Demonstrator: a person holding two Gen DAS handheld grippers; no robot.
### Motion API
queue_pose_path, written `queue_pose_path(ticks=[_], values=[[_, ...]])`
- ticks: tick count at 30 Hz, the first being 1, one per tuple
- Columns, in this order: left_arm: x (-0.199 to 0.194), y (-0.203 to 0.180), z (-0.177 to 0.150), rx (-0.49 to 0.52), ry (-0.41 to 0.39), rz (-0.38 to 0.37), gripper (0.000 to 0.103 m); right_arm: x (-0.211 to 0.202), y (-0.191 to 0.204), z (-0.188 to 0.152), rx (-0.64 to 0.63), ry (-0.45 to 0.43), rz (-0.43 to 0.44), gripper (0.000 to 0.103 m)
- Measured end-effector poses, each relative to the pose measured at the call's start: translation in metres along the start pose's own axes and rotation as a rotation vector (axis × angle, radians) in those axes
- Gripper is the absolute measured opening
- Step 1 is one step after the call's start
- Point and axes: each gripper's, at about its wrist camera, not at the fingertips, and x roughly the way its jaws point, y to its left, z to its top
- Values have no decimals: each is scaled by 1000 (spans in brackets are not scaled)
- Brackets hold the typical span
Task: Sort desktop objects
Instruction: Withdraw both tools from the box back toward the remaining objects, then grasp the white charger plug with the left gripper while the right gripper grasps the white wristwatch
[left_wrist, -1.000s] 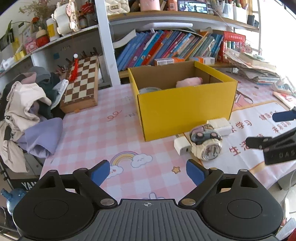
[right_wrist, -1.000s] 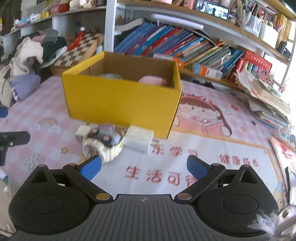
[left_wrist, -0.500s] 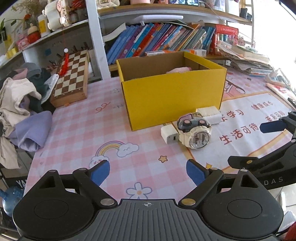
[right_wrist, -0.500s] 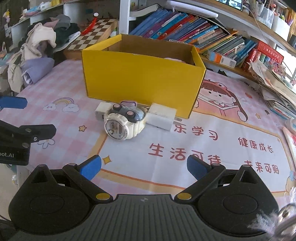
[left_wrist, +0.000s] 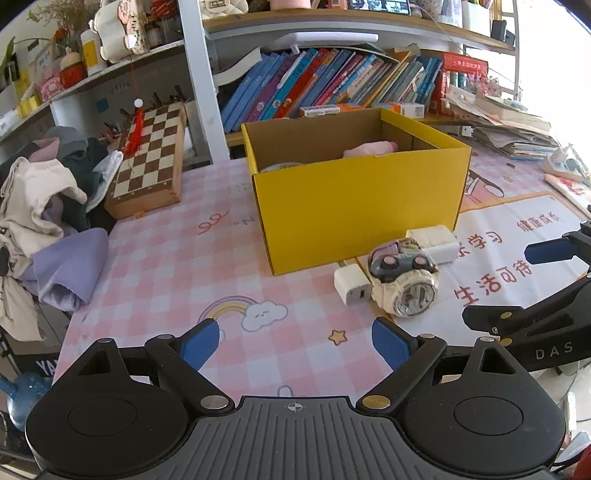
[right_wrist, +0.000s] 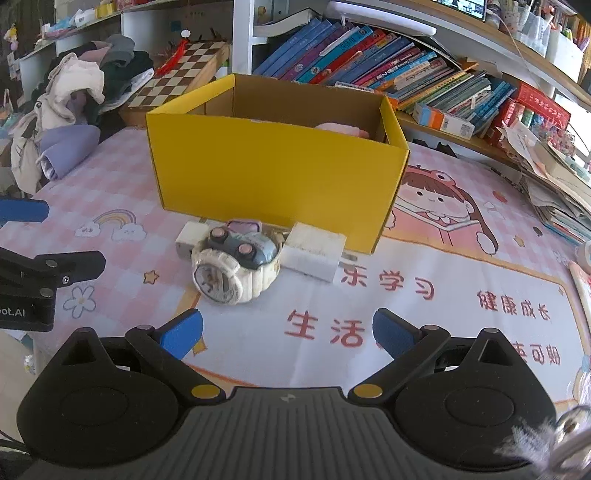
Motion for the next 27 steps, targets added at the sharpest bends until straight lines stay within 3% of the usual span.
queue_pose_path(ticks=[4, 8, 11, 20, 27], values=[[5, -1, 4, 0, 2, 0, 92, 6, -2, 7, -10, -1, 23, 97], [9, -4, 9, 4, -2, -11, 92, 14, -5, 14, -18, 5, 46, 83], [12, -6, 12, 6, -5, -19, 92, 20, -6, 18, -25, 14, 62, 79], [29, -3, 12, -26, 46, -25, 92, 39, -6, 34, -45, 30, 108, 78], [40, -6, 14, -29, 64, -50, 91, 45, -28, 44, 72, 5, 178, 77]])
